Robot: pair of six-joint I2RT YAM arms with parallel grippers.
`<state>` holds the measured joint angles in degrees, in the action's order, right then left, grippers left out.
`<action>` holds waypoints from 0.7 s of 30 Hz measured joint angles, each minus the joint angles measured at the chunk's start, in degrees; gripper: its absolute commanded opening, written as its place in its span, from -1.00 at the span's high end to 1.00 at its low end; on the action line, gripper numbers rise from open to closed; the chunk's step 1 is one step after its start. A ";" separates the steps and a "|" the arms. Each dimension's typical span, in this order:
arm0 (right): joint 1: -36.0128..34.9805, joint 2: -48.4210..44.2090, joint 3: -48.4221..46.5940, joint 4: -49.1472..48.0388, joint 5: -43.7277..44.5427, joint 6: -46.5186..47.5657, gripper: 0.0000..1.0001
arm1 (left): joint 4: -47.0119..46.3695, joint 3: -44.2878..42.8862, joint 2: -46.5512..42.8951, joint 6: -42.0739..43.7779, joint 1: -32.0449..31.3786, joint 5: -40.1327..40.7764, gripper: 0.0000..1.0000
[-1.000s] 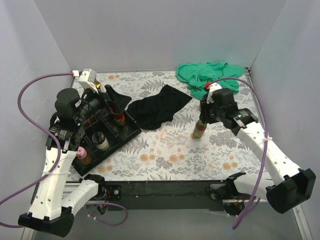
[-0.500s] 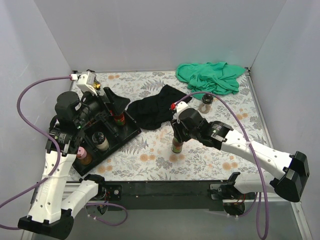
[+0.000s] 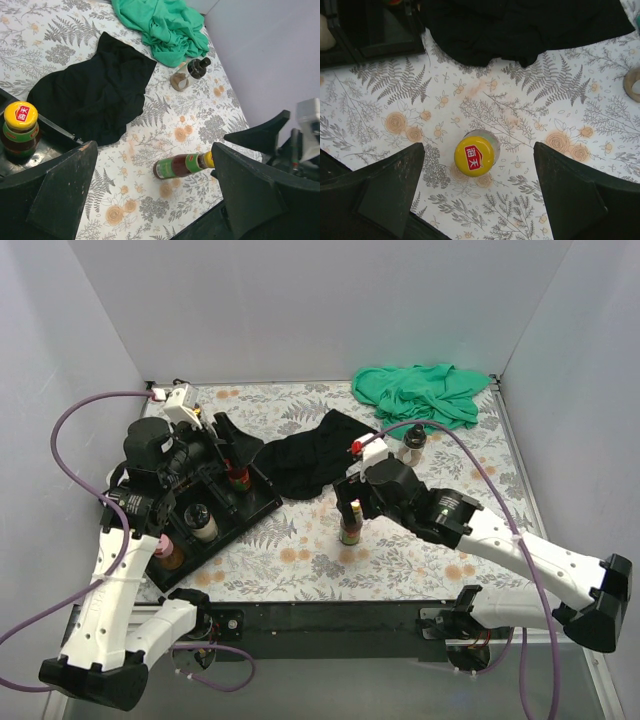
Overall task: Organize the condiment bottles
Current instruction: Move the bottle to the center of the board, then pick up the bottle from the center of the board.
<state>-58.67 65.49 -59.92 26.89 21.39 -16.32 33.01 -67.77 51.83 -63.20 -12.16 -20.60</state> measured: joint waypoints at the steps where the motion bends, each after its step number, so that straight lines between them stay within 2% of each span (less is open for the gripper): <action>1: 0.00 -1.25 -0.07 -0.02 0.15 -0.02 -0.97 | 0.04 0.00 0.31 -0.31 0.00 -0.11 -0.96; 8: -0.02 -10.95 -0.11 -0.09 4.11 -1.01 -0.95 | -0.04 -0.11 2.16 -2.58 -0.90 -1.38 -0.96; 11: -0.02 -14.73 -0.07 -0.09 7.65 -2.01 -0.96 | -0.37 -0.13 3.91 -3.04 -5.27 0.22 -0.96; 16: 0.00 -20.41 1.09 -0.52 13.14 -2.91 -0.93 | -1.16 -1.36 12.39 -3.52 -27.17 12.31 -0.96; 21: -0.02 -25.42 2.08 -0.59 16.24 -3.45 -0.90 | -2.67 -1.38 20.06 -3.54 -40.48 23.19 -0.82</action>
<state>-58.70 40.07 -57.84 26.30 37.63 -19.77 30.35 -69.14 71.90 -66.74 -52.64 2.59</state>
